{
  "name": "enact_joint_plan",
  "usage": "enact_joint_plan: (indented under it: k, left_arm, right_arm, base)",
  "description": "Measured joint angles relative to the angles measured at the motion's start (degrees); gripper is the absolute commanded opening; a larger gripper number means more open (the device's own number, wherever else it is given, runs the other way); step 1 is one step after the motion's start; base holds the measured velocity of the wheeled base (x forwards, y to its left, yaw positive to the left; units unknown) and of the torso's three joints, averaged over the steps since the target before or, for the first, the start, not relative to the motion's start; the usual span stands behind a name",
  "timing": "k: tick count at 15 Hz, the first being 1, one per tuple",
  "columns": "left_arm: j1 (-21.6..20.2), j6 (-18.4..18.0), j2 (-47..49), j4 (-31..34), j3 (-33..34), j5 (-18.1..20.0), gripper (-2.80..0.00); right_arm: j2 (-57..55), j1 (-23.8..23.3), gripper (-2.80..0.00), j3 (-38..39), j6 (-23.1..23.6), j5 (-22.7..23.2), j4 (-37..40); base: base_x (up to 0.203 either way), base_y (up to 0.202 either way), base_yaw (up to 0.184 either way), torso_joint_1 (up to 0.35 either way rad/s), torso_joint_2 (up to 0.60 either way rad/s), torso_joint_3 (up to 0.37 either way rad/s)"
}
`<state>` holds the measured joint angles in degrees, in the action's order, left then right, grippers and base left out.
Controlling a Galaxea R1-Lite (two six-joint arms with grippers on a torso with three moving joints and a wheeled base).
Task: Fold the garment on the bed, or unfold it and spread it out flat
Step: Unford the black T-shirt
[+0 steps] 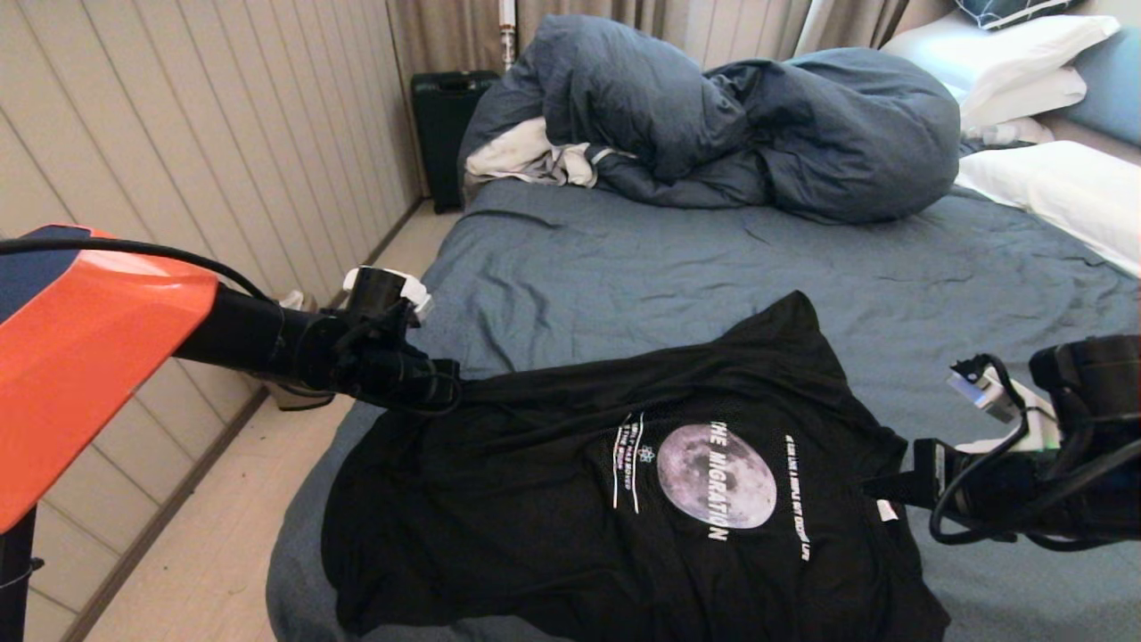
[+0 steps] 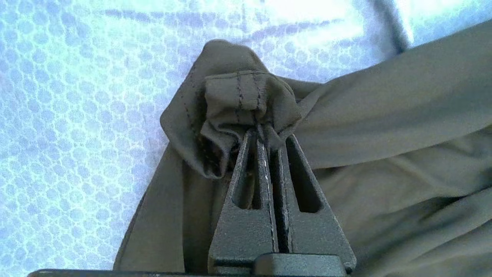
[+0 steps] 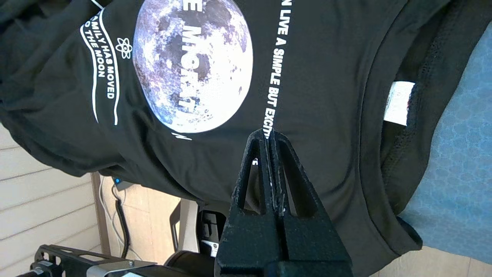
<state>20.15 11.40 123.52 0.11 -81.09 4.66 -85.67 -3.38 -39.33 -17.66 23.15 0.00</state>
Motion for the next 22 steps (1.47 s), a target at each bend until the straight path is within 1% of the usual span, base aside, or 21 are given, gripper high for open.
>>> enact_joint_plan:
  k: [4, 6, 8, 11, 13, 15, 16, 17, 19, 22]
  left_arm:
    - [-0.14, 0.09, -1.19, 0.25, -3.02, -0.33, -2.80]
    - [-0.65, -0.11, -1.88, 1.08, -6.75, -0.35, -2.80]
    - [-1.20, -0.18, -1.46, 3.05, -12.15, -0.20, -2.80]
    - [-1.77, -0.11, 3.11, 5.45, -21.71, -0.09, -2.80]
    - [-1.94, -0.68, 7.28, 7.12, -27.31, 0.02, -2.80]
    - [-2.02, -3.02, 10.48, 6.95, -29.47, -0.02, -2.80]
    - [-2.19, -3.17, 11.50, 6.31, -29.83, -0.26, -2.80]
    - [-2.62, -3.22, 12.26, 6.14, -29.96, -0.52, 0.00]
    - [-3.46, -3.16, 13.12, 6.20, -30.10, -1.38, 0.00]
    - [-3.75, -2.15, 12.46, 7.65, -29.89, -1.50, 0.00]
  right_arm:
    - [0.54, -0.06, -2.80, 0.11, 0.02, -0.07, 0.00]
    - [0.62, -0.10, -2.80, 0.09, 0.02, -0.09, 0.00]
    - [0.58, -0.17, -2.80, -0.06, 0.02, -0.09, 0.00]
    - [1.07, -0.12, -2.80, 0.44, 0.00, -0.04, -0.26]
    - [1.30, -0.17, -2.80, 0.70, -0.06, -0.13, -2.52]
    - [1.27, -0.26, -2.80, 1.41, -0.06, -0.17, -4.70]
    - [1.27, -0.20, -2.80, 1.65, -0.06, -0.19, -4.90]
    - [1.27, -0.17, -2.80, 1.79, -0.06, -0.17, -4.92]
    - [1.27, -0.15, -2.80, 1.93, -0.06, -0.13, -4.95]
    - [1.33, -0.20, -2.80, 1.95, -0.14, -0.11, -4.95]
  base:
    - [0.000, 0.000, 0.000, 0.000, 0.00, 0.000]
    - [0.000, 0.000, 0.000, 0.000, 0.00, 0.000]
    - [0.000, 0.000, 0.000, 0.000, 0.00, 0.000]
    - [0.000, 0.000, 0.000, 0.000, 0.00, 0.000]
    - [0.000, 0.000, 0.000, 0.000, 0.00, 0.000]
    - [0.000, 0.000, 0.000, 0.000, 0.00, 0.000]
    - [0.000, 0.000, 0.000, 0.000, 0.00, 0.000]
    - [0.000, 0.000, 0.000, 0.000, 0.00, 0.000]
    - [0.000, 0.000, 0.000, 0.000, 0.00, 0.000]
    - [0.000, 0.000, 0.000, 0.000, 0.00, 0.000]
